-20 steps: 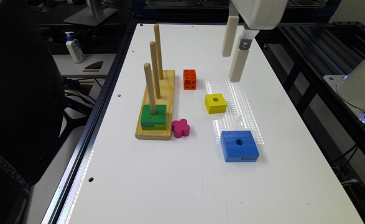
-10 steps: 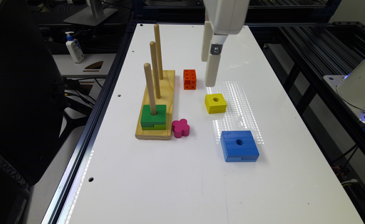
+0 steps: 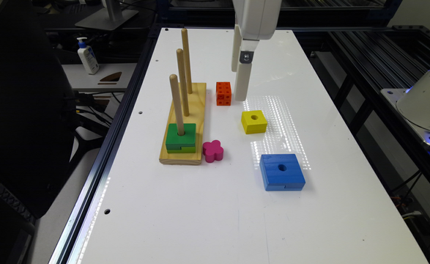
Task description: Pick up pink flower.
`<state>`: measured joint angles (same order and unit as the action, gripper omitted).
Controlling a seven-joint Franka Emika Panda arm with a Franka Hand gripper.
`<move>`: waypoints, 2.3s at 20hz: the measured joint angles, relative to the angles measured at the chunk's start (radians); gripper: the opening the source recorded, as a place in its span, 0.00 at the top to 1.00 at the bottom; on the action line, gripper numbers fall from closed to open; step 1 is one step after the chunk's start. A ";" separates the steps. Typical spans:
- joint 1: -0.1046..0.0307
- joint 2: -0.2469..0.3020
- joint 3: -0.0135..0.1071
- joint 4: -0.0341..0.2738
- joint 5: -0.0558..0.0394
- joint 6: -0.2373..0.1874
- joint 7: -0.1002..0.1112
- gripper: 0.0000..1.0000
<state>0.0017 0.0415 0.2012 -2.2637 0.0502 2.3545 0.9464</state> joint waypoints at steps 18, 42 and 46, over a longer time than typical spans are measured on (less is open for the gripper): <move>-0.003 0.117 0.000 0.064 -0.0180 0.038 0.000 0.00; -0.003 0.243 -0.003 0.071 -0.0313 0.141 0.000 0.00; -0.002 0.250 -0.003 0.073 -0.0339 0.150 0.000 0.00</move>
<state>0.0001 0.2911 0.1985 -2.1911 0.0163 2.5043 0.9468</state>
